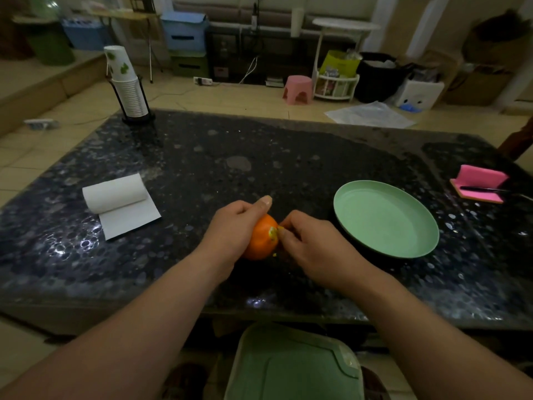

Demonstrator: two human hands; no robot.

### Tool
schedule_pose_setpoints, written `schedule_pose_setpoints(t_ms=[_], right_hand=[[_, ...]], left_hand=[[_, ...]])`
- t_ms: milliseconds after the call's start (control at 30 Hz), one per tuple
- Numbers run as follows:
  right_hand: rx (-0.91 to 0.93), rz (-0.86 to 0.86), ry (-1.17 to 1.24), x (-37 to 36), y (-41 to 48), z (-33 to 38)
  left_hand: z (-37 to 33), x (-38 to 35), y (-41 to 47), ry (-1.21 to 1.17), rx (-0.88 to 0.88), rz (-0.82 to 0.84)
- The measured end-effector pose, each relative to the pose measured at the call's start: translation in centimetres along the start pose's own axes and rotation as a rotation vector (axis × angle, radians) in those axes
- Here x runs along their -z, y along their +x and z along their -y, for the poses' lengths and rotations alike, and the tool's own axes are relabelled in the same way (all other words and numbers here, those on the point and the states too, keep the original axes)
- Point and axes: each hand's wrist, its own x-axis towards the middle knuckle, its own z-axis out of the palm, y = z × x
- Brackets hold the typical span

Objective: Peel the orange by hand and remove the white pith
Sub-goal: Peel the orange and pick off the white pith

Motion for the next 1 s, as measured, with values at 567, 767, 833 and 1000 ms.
schedule_pose_setpoints(t_ms=[567, 767, 833, 1000], right_hand=[[0.021, -0.092, 0.090, 0.2, 0.0, -0.4], [-0.027, 0.057, 0.258, 0.8, 0.0, -0.4], [-0.018, 0.059, 0.170, 0.8, 0.0, -0.5], [0.037, -0.026, -0.080, 1.0, -0.2, -0.3]], left_hand=[[-0.7, -0.1, -0.7, 0.035, -0.169, 0.016], [-0.9, 0.4, -0.6, -0.031, -0.102, 0.045], [-1.0, 0.3, -0.6, -0.006, -0.145, 0.024], [-0.8, -0.3, -1.0, 0.086, -0.247, 0.023]])
